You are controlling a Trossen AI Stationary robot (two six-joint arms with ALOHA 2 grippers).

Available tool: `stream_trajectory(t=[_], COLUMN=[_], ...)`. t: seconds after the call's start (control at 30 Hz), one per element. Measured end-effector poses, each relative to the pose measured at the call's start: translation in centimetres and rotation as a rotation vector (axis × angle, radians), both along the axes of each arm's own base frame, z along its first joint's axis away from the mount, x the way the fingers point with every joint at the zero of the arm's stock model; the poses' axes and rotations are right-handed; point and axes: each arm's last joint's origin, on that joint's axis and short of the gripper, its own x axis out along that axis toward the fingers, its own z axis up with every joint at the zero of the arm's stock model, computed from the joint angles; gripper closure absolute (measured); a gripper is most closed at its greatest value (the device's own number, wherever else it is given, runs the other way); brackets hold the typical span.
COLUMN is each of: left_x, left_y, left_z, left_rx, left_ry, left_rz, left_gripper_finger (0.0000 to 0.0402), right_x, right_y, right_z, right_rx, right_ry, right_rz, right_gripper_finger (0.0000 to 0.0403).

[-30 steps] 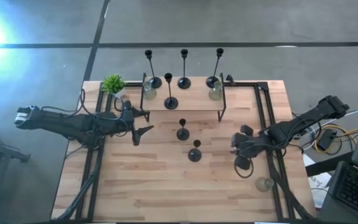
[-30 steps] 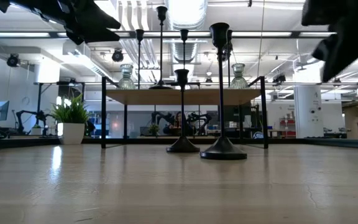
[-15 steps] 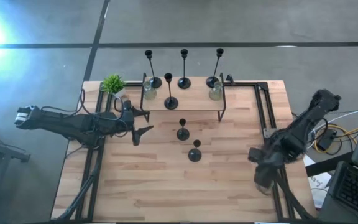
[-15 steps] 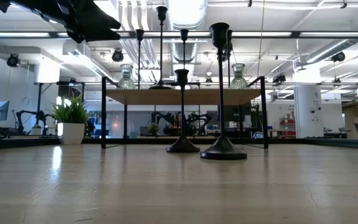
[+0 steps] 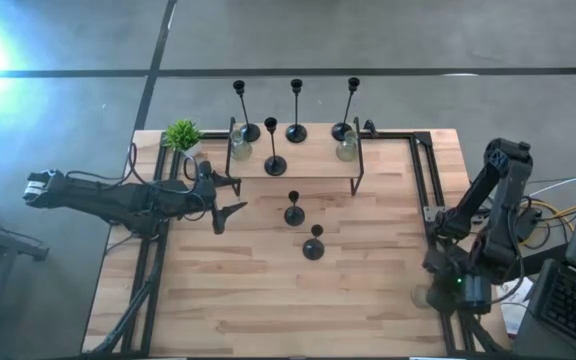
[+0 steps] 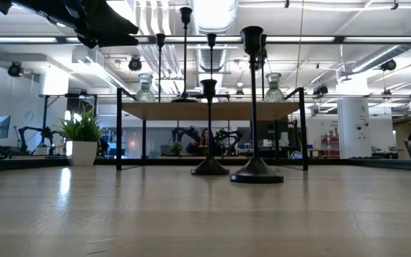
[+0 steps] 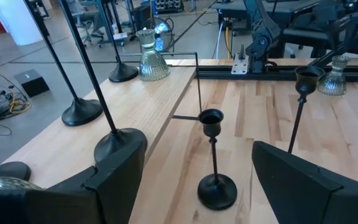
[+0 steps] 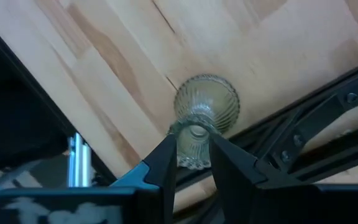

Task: Pick & Place candle stick holders
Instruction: Put the green candle holder on the shelf

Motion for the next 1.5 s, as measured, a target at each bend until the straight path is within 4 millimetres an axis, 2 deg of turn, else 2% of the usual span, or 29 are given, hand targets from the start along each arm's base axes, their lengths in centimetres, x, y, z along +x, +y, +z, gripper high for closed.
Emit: stream_trajectory(t=[0.2,0.37,0.63,1.03,1.37,1.5], left_x=[0.0,0.0,0.0,0.0,0.0,0.0], left_y=[0.0,0.0,0.0,0.0,0.0,0.0], left_z=[0.2,0.2,0.2,0.2,0.2,0.2], left_rx=[0.012,0.009,0.013,0.013,0.013,0.013], left_ry=[-0.015,-0.017,-0.020,-0.020,-0.020,-0.020], left_rz=[-0.003,-0.002,-0.003,-0.003,-0.003,-0.003], left_gripper_finger=[0.0101,0.0101,0.0101,0.0101,0.0101,0.0101], right_x=[-0.2,-0.2,0.1,0.4,1.0,1.3], right_y=[0.3,0.4,1.2,3.2,4.7,4.9], right_z=[-0.7,-0.9,0.8,-1.3,-3.3,-3.9], right_rx=[-0.059,-0.067,-0.002,-0.026,-0.097,-0.158], right_ry=[0.062,0.099,0.081,0.249,0.255,0.194], right_rz=[0.115,0.088,0.036,0.139,0.179,0.165], right_gripper_finger=[0.0315,0.0313,0.0324,0.0331,0.0328,0.0328])
